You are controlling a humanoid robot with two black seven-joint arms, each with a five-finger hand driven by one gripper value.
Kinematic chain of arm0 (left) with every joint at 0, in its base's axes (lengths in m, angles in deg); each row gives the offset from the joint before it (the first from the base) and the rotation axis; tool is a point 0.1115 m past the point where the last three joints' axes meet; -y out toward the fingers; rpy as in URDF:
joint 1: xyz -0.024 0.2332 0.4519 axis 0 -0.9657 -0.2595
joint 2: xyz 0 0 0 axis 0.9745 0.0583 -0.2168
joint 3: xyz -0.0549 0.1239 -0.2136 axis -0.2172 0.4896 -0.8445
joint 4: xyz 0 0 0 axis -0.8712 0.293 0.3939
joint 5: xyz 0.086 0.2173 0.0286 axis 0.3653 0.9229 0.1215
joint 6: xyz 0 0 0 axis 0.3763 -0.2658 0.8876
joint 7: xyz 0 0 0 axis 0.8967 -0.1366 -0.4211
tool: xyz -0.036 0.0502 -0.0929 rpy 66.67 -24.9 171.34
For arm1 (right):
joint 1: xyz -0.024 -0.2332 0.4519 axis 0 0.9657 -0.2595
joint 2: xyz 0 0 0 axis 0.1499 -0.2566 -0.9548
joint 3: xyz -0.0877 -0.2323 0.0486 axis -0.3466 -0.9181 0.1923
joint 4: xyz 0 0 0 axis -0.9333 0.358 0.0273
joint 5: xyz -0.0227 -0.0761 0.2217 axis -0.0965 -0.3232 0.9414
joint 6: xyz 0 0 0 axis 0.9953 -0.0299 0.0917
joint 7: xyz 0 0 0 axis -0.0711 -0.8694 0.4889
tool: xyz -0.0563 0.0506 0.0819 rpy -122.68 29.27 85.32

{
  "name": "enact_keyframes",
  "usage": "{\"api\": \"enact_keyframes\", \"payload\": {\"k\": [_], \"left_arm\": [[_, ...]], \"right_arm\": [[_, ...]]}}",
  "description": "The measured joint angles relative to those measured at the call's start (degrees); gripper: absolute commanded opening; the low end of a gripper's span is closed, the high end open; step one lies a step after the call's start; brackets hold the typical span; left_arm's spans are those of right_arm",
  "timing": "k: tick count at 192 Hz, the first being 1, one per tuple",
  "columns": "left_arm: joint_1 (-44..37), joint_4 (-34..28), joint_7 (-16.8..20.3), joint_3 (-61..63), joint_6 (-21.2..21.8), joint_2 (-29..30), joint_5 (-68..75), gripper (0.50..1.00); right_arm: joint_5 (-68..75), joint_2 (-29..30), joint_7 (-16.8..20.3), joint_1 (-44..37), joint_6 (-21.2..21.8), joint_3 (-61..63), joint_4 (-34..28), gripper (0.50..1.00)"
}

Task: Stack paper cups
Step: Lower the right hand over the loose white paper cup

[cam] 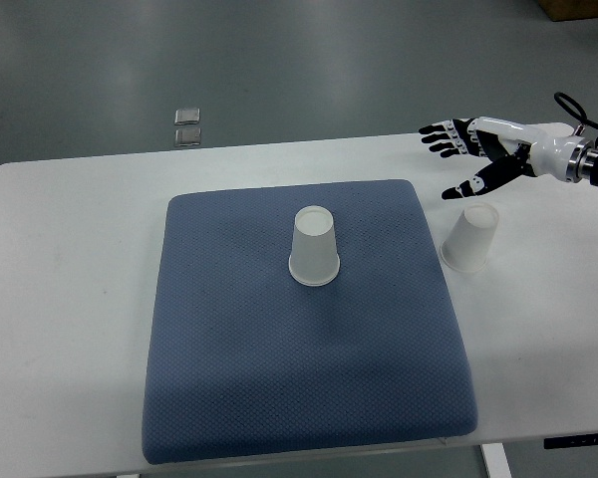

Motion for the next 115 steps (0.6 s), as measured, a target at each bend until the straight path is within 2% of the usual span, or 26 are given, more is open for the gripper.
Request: {"api": "enact_keyframes", "payload": {"k": [61,115], "left_arm": [[0.0,0.0,0.0,0.0,0.0,0.0,0.0,1.0],[0.0,0.0,0.0,0.0,0.0,0.0,0.0,1.0]], "right_arm": [[-14.76,-0.95,-4.08,0.32,-6.58,-2.41,-1.07,0.915],[-22.09,-2.39,-5.53,0.18,-15.87,-8.16,-1.35,0.913]]}}
